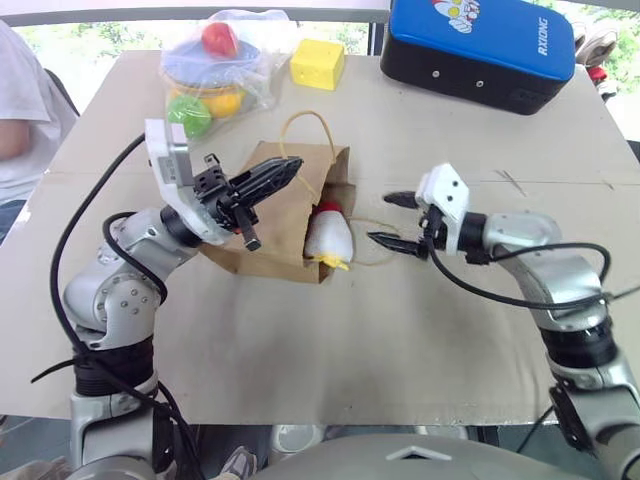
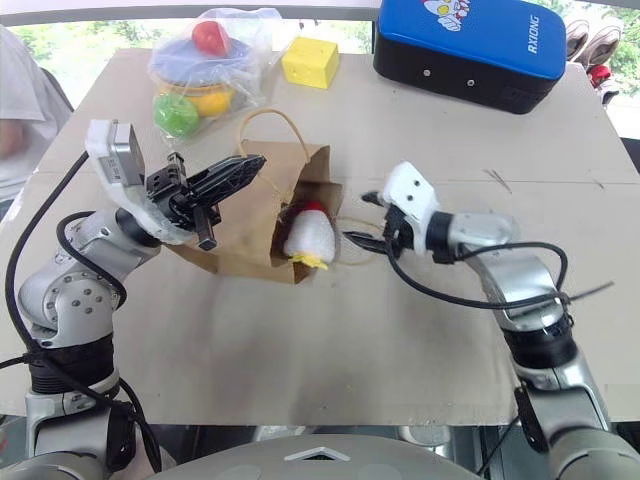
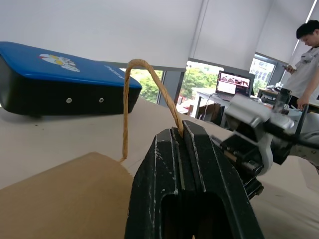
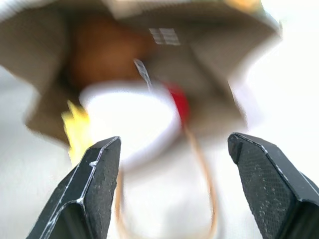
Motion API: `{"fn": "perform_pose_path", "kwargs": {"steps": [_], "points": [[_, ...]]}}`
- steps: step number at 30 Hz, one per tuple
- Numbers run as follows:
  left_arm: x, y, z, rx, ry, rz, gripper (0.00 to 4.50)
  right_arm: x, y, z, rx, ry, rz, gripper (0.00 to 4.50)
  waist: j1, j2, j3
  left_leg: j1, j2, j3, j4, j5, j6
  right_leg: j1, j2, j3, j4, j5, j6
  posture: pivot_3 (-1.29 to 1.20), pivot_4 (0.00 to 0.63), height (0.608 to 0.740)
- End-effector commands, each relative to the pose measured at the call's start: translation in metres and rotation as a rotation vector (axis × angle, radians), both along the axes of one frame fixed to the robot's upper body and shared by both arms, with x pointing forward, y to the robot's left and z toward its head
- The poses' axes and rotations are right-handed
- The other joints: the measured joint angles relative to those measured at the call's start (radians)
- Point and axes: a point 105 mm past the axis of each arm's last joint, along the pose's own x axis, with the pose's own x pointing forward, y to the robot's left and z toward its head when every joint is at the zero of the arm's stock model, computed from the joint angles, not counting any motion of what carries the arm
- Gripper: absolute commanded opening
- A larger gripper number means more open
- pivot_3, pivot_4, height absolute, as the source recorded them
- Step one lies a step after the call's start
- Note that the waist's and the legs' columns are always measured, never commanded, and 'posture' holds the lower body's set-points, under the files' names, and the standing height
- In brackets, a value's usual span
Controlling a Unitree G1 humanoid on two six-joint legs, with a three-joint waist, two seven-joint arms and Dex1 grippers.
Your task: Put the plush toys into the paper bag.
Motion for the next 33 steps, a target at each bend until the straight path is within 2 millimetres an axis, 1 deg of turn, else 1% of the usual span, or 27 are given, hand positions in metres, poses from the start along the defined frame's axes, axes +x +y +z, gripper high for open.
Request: {"fn": "perform_pose_path", "kwargs": {"steps": [1,4,8,10,11,14,15,16,17,20,23,26,27,28,29,31,33], "points": [[-0.002,-0.002,0.008,0.012,-0.052,-0.008,0.0,-0.005,-0.015,-0.024,-0.017,0.125,-0.144,3.37,0.002,0.0,0.0,0.0,0.0,0.0,0.0,0.0,0.0,0.0,0.0,0.0,0.0,0.0,0.0,0.0,0.15,0.74],[-0.002,-0.003,0.008,0.015,-0.052,-0.011,0.0,-0.009,-0.008,-0.04,0.07,0.257,-0.175,3.37,-0.002,0.0,0.0,0.0,0.0,0.001,0.0,0.0,0.0,0.0,0.0,0.001,-0.001,0.0,0.0,0.0,0.15,0.74],[-0.001,-0.004,0.008,0.02,-0.053,-0.013,0.0,-0.002,0.004,-0.047,0.144,0.325,-0.179,3.37,-0.004,0.0,0.0,0.001,0.0,0.001,0.0,0.0,0.0,0.0,0.001,0.001,0.0,0.0,0.0,0.0,0.15,0.74],[-0.001,-0.004,0.008,0.022,-0.055,-0.013,0.0,0.002,0.007,-0.047,0.154,0.324,-0.175,2.85,-0.004,-0.001,0.0,0.001,0.0,0.001,0.0,0.0,0.0,0.0,0.001,0.001,0.0,0.0,0.0,0.0,0.15,0.74],[-0.002,-0.004,0.009,0.023,-0.057,-0.011,0.0,0.003,0.011,-0.043,0.179,0.318,-0.154,2.55,-0.004,-0.001,0.0,0.001,0.0,0.001,0.0,0.0,0.0,0.0,0.001,0.001,0.0,0.0,0.0,0.0,0.15,0.74],[-0.003,-0.002,0.01,0.023,-0.062,0.003,0.0,0.001,0.02,-0.031,0.248,0.309,-0.083,1.13,-0.003,0.0,0.0,0.0,0.0,0.001,0.0,0.0,0.0,0.0,0.001,0.001,0.0,0.0,0.0,0.0,0.15,0.74],[-0.003,-0.002,0.01,0.022,-0.062,0.006,0.0,0.002,0.02,-0.03,0.251,0.3,-0.077,0.81,-0.003,0.0,0.0,0.0,0.0,0.0,0.0,0.0,0.0,0.0,0.001,0.0,0.0,0.0,0.0,0.0,0.15,0.74],[-0.004,-0.002,0.009,0.022,-0.061,0.009,0.0,0.001,0.021,-0.026,0.274,0.3,-0.068,0.2,-0.002,0.0,0.0,0.0,0.0,0.0,0.0,0.0,0.0,0.0,0.001,0.0,0.0,0.0,0.0,0.0,0.15,0.74],[-0.004,-0.002,0.009,0.021,-0.061,0.011,0.0,0.001,0.021,-0.023,0.292,0.302,-0.061,0.08,-0.001,0.0,0.0,0.0,0.0,0.0,0.0,0.0,0.0,0.0,0.001,0.0,0.0,0.0,0.0,0.0,0.15,0.74],[-0.005,-0.002,0.008,0.019,-0.061,0.019,0.0,-0.005,0.019,-0.017,0.31,0.316,-0.027,0.08,0.0,0.0,0.0,0.0,0.0,0.0,0.0,0.0,0.0,0.0,0.001,0.0,0.0,0.0,0.001,0.0,0.15,0.74],[-0.005,-0.002,0.008,0.018,-0.062,0.026,0.0,-0.013,0.012,-0.02,0.282,0.346,0.012,0.08,0.001,0.0,0.0,0.0,0.0,0.0,0.0,0.0,0.0,0.0,0.001,0.0,-0.001,0.0,0.0,0.0,0.15,0.74],[-0.005,-0.002,0.008,0.018,-0.063,0.03,0.0,-0.024,0.003,-0.032,0.217,0.382,0.041,0.84,0.003,0.0,0.0,0.0,0.0,0.0,0.0,0.0,0.0,0.0,0.001,0.0,-0.001,0.0,0.0,0.0,0.15,0.74],[-0.005,-0.002,0.008,0.018,-0.064,0.031,0.0,-0.025,0.001,-0.035,0.204,0.391,0.036,1.28,0.003,0.0,0.0,0.0,0.0,0.0,0.0,0.0,0.0,0.0,0.001,0.0,-0.001,0.0,0.0,0.0,0.15,0.74],[-0.005,-0.001,0.008,0.018,-0.065,0.032,0.0,-0.026,-0.003,-0.035,0.229,0.412,0.02,1.68,0.003,0.0,0.0,0.0,0.0,0.0,0.0,0.0,0.0,0.0,0.001,0.0,-0.001,0.0,0.0,0.0,0.15,0.74],[-0.004,-0.001,0.009,0.017,-0.065,0.033,0.0,-0.027,-0.005,-0.034,0.248,0.426,0.008,2.18,0.002,0.0,0.0,0.0,0.0,0.0,0.0,0.0,0.0,0.0,0.001,0.0,-0.001,0.0,0.0,0.0,0.15,0.74],[-0.004,-0.001,0.009,0.017,-0.066,0.034,0.0,-0.033,-0.005,-0.028,0.29,0.46,0.02,3.15,-0.002,0.0,0.0,0.0,0.001,0.001,0.0,0.0,0.0,0.0,0.001,0.001,-0.001,0.0,0.0,0.0,0.15,0.74],[-0.003,-0.003,0.009,0.015,-0.064,0.031,0.0,-0.032,0.001,-0.026,0.324,0.477,0.019,3.15,-0.002,0.0,0.0,0.0,0.001,0.0,0.0,0.0,0.0,0.0,0.002,0.001,-0.001,0.0,0.0,0.0,0.15,0.74]]}}
